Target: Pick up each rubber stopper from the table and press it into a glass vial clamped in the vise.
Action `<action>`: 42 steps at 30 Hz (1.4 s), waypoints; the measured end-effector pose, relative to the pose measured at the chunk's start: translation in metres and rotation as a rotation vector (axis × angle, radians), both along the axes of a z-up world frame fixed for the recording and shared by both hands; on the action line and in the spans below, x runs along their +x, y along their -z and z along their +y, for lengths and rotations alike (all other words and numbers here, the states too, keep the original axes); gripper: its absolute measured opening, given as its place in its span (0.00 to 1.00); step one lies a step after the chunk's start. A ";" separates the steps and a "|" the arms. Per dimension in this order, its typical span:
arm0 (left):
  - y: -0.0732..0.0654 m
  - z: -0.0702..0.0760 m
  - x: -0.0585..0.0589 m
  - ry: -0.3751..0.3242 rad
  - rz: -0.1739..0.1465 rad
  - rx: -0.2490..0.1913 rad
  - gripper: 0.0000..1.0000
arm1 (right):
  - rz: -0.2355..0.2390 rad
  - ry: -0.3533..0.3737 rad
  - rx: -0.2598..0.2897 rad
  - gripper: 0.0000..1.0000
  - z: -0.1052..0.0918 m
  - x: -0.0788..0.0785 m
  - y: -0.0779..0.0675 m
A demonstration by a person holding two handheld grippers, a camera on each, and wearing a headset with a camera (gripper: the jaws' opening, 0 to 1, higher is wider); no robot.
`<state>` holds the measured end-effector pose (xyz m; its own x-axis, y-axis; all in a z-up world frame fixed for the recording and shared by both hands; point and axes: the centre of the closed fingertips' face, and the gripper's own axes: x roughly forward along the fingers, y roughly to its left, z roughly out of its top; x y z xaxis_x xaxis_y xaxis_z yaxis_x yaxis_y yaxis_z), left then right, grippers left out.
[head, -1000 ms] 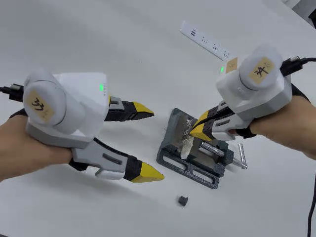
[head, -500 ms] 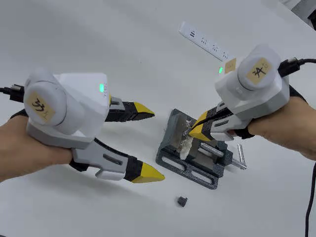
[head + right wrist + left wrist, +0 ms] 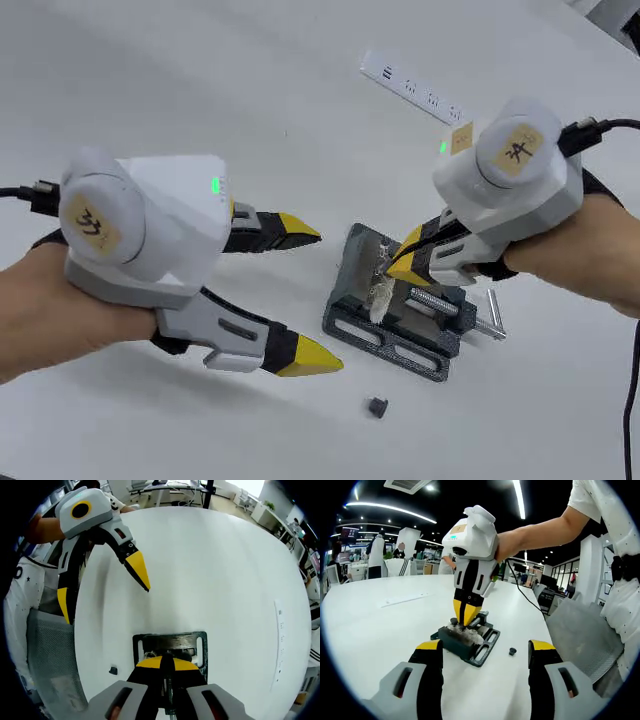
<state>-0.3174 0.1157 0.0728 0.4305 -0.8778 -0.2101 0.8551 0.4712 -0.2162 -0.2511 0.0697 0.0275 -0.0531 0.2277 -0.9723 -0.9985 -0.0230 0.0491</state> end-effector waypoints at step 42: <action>-0.011 0.007 -0.013 0.002 0.004 0.092 0.72 | -0.076 0.184 0.261 0.25 -0.025 -0.011 -0.044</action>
<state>-0.3302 0.1228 0.0834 0.4274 -0.8557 -0.2918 0.8556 0.4871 -0.1752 -0.2616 0.0446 0.0713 0.0826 0.4690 -0.8793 -0.9877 0.1558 -0.0096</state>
